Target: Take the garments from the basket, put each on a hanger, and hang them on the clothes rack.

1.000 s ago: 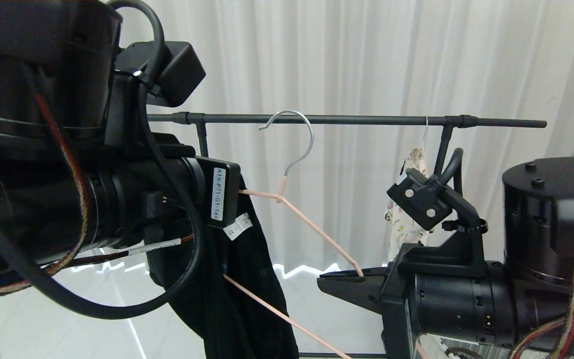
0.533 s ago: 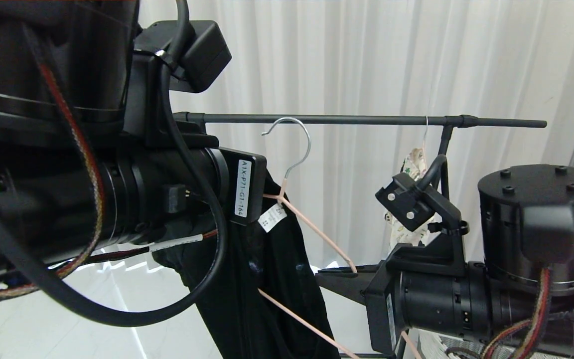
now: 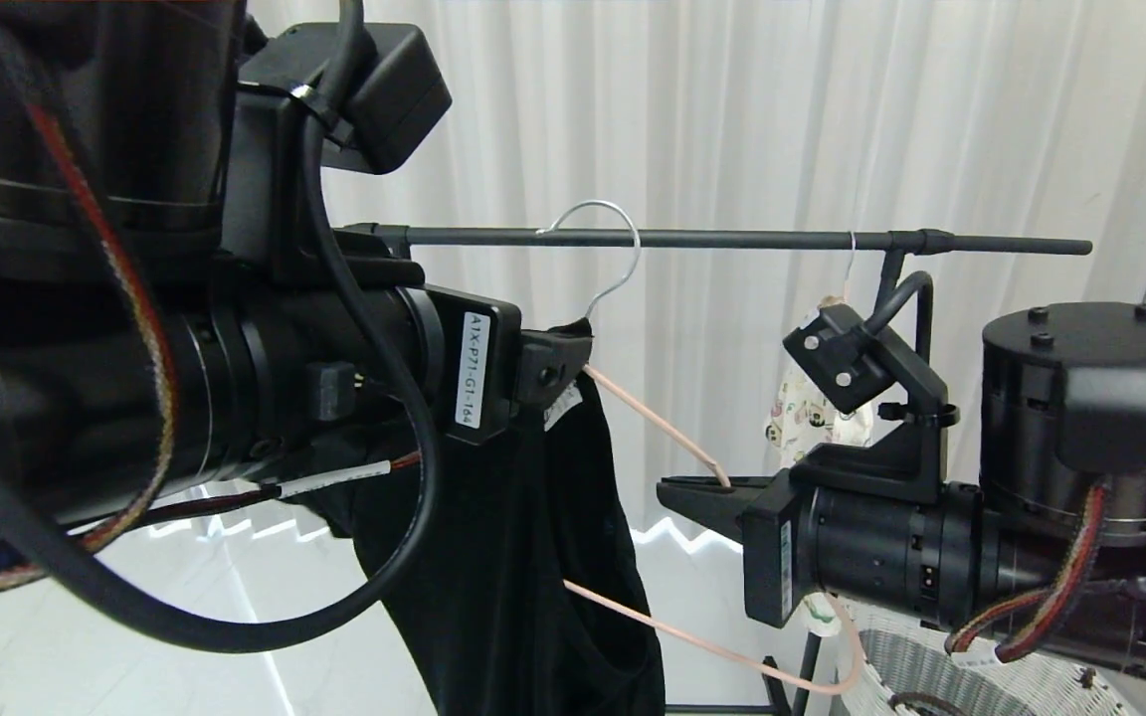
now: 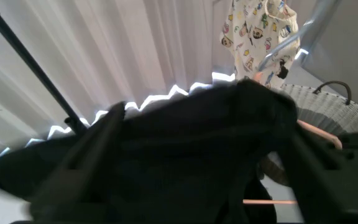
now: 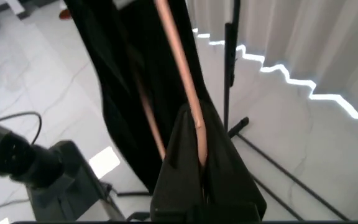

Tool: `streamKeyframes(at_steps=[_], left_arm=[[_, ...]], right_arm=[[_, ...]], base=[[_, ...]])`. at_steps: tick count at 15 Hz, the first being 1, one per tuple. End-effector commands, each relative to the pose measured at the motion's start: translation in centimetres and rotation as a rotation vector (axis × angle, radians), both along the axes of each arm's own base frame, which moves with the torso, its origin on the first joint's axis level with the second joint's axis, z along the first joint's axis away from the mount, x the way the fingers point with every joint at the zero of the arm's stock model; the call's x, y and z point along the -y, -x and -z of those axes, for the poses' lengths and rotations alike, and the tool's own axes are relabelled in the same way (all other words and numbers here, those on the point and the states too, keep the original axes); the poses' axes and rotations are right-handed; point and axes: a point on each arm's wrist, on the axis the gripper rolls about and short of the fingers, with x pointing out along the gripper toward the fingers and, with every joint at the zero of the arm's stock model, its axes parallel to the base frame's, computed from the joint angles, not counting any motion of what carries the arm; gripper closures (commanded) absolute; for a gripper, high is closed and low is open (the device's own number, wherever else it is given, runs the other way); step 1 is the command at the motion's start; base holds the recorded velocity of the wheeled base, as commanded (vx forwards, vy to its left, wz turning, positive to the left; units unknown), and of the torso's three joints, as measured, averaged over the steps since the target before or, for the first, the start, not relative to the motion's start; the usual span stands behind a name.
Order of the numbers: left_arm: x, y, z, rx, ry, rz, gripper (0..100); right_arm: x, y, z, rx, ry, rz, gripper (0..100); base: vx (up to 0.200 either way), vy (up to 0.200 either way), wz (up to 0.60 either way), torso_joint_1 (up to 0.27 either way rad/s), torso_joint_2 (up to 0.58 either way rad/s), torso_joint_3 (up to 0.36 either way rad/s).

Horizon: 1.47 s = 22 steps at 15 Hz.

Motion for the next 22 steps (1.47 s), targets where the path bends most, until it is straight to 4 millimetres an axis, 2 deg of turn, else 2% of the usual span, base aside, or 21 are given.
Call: streamKeyframes(at_steps=[1,5,8,10,11,13,16,17,19,22], left_arm=[[-0.4,0.3,-0.3,0.011,0.007,-0.01,0],[-1.1,0.8,-0.8,0.027,0.02,-0.013,0],[-1.3,1.1,-0.5,0.022,0.014,-0.009,0],[-1.8,2.2,0.3,0.009,-0.004,0.018,0],[-2.3,2.7,1.0,0.004,-0.036,0.029,0],[-5.0,4.6,2.3,0.035,-0.13,0.099,0],[-8.1,4.8,1.9,0.074,-0.137,0.136,0],[-8.5,4.7,1.7,0.084,-0.139,0.146,0],[-9.3,5.5,0.9,0.116,-0.092,0.279,0],[-9.6,5.6,0.7,0.103,-0.032,0.41,0]], right_arm=[[0.6,-0.3,0.2,0.028,0.012,0.013,100],[1.1,-1.2,0.1,0.097,-0.002,0.044,100],[1.5,-1.9,-0.1,0.116,0.002,0.088,100],[2.0,-2.4,-0.2,0.135,-0.002,0.114,100],[2.1,-2.5,-0.4,0.148,-0.001,0.118,100],[2.6,-2.7,-0.7,0.18,-0.003,0.131,100],[3.1,-2.3,-1.0,0.231,-0.003,0.125,100],[3.3,-2.0,-1.0,0.239,0.004,0.121,100],[4.6,-1.2,-0.6,0.254,0.028,0.122,100],[6.2,-0.2,-0.3,0.3,0.06,0.119,100]], base=[[0.0,0.0,0.0,0.0,0.0,0.0],[0.0,0.0,0.0,0.0,0.0,0.0],[0.0,0.0,0.0,0.0,0.0,0.0],[0.0,0.0,0.0,0.0,0.0,0.0],[0.0,0.0,0.0,0.0,0.0,0.0],[0.0,0.0,0.0,0.0,0.0,0.0],[0.0,0.0,0.0,0.0,0.0,0.0],[0.0,0.0,0.0,0.0,0.0,0.0],[0.0,0.0,0.0,0.0,0.0,0.0],[0.0,0.0,0.0,0.0,0.0,0.0]])
